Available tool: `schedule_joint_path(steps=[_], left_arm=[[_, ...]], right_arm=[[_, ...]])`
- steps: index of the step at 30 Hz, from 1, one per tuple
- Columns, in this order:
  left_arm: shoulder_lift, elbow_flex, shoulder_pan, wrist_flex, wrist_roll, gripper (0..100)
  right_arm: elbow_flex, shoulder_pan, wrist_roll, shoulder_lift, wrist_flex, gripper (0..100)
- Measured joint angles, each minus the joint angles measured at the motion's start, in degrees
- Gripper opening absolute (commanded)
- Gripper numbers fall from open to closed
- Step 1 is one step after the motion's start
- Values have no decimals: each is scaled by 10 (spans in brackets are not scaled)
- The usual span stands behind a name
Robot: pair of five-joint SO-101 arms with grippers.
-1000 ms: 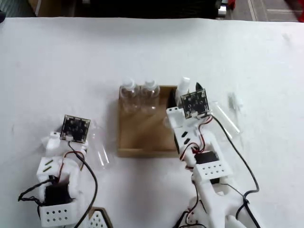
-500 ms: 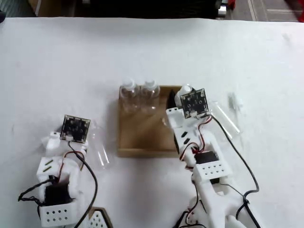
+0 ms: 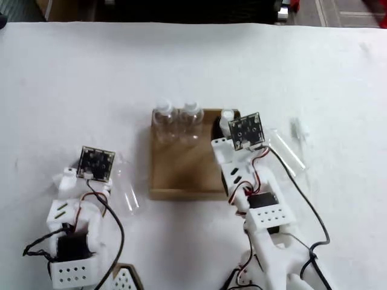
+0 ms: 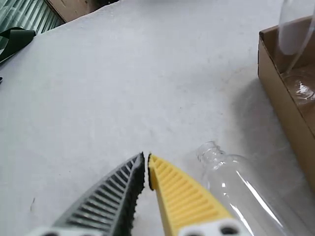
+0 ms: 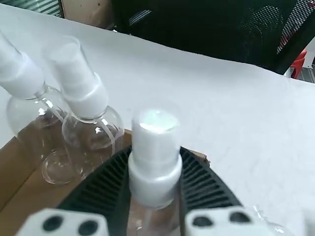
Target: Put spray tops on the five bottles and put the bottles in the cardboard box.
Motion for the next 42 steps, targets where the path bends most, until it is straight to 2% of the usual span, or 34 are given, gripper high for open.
schedule_joint_path(steps=[19,23,32,42], left_arm=[[0,0,0,0,0,24],[0,0,0,0,0,24],[0,0,0,0,0,24],[0,0,2,0,0,24]], right_arm=[[1,0,3,4,-68,16],[-4,0,32,40,-101,16],[-84,0,40,200,-151,16],[-73,1,41,178,-148,16]])
